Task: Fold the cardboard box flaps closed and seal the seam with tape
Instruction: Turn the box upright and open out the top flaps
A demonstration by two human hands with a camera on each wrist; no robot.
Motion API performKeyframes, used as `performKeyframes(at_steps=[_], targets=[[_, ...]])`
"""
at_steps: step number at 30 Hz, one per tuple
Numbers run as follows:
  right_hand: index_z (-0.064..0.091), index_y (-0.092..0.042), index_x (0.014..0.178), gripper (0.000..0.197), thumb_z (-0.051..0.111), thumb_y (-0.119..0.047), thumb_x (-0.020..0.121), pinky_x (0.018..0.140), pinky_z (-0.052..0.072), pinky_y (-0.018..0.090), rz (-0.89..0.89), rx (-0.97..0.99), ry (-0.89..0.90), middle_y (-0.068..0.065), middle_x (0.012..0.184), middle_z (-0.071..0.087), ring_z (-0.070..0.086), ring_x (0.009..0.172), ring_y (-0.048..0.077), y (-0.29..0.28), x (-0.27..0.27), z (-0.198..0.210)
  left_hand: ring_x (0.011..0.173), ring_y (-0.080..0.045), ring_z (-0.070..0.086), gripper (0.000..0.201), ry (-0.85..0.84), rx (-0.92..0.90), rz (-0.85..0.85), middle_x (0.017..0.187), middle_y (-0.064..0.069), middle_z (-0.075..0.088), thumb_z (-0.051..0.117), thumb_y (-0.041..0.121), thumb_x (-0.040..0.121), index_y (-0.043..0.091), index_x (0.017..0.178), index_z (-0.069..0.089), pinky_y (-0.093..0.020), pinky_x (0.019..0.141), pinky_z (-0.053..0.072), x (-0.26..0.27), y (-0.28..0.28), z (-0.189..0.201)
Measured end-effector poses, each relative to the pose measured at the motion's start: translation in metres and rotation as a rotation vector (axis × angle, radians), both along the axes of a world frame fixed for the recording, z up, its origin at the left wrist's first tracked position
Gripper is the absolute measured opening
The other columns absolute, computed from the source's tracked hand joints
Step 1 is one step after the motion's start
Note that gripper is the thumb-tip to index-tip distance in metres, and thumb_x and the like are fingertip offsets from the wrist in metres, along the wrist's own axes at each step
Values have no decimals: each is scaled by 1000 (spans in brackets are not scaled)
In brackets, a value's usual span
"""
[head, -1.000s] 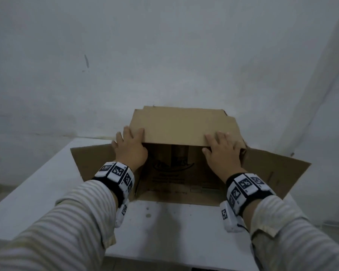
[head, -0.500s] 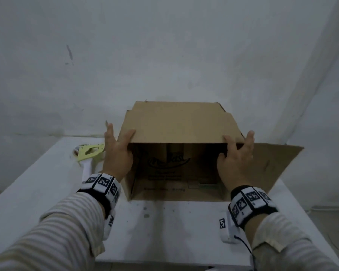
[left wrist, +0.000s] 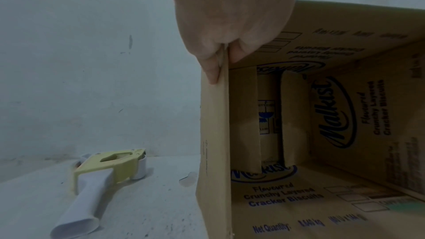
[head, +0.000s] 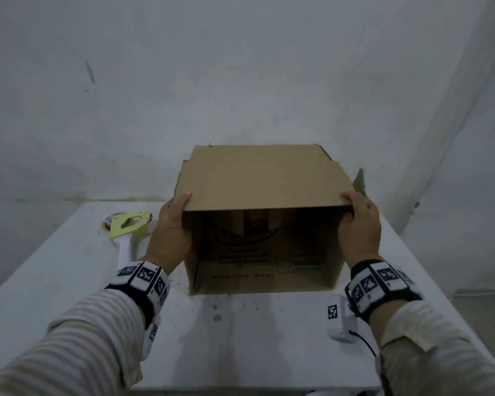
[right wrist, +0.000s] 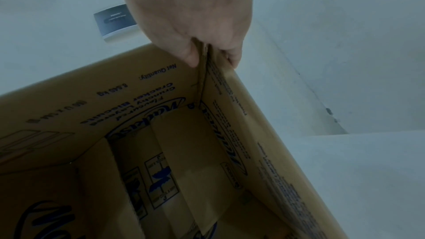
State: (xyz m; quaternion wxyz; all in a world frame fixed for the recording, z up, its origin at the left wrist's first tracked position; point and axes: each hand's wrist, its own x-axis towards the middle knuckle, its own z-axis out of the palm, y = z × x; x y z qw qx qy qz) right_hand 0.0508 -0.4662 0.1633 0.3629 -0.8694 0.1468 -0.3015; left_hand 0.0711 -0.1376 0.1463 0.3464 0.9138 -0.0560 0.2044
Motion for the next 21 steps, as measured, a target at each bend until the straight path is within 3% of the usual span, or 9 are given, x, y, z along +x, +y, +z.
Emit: performKeyframes(at_steps=[4, 8, 12, 15, 17, 19, 21], targets=[[59, -23, 125, 50, 38, 5, 88, 96, 44, 35, -30, -8, 33, 16, 127, 57, 54, 112, 36, -11, 3, 2, 97, -42, 57, 69, 26, 11, -4, 132, -24, 41, 46, -12, 85, 17, 145, 29, -32, 74, 42, 2, 3, -3], [63, -21, 122, 53, 41, 9, 84, 99, 44, 34, -2, -4, 45, 16, 126, 61, 57, 111, 36, -12, 2, 7, 99, -35, 55, 78, -1, -1, -66, 131, -24, 37, 47, -14, 82, 28, 142, 21, -45, 82, 51, 12, 9, -7], [65, -22, 120, 54, 43, 9, 82, 101, 45, 31, 38, 33, 30, 14, 126, 63, 58, 111, 34, -12, -3, 14, 104, -34, 55, 79, 0, -51, -23, 129, -19, 39, 48, -14, 77, 27, 140, 25, -46, 85, 52, 12, 4, -2], [65, -22, 121, 53, 42, 8, 83, 97, 44, 28, 45, 8, 26, 14, 124, 64, 59, 107, 33, -16, -7, 28, 93, -37, 57, 76, 15, -81, -7, 127, -18, 41, 45, -12, 77, 31, 137, 27, -47, 74, 53, 5, 1, 14], [64, -21, 122, 51, 42, 6, 85, 96, 42, 21, 53, -28, 10, 12, 125, 64, 59, 107, 31, -19, -8, 40, 85, -36, 57, 68, 39, -57, 56, 121, -16, 46, 43, -6, 82, 32, 136, 28, -42, 64, 49, 5, 2, 33], [63, -20, 124, 48, 43, 5, 87, 91, 34, 11, 71, -89, 3, 8, 130, 62, 58, 112, 28, -23, -7, 55, 84, -35, 57, 62, 51, -7, 88, 115, -14, 52, 42, 1, 84, 33, 135, 29, -36, 63, 43, 8, 6, 54], [61, -19, 125, 46, 44, 3, 88, 90, 34, 14, 88, -126, 5, 11, 128, 62, 58, 112, 29, -27, -7, 72, 83, -33, 57, 60, 59, 41, 81, 109, -14, 57, 43, 3, 84, 31, 136, 30, -34, 65, 40, 13, 11, 76]])
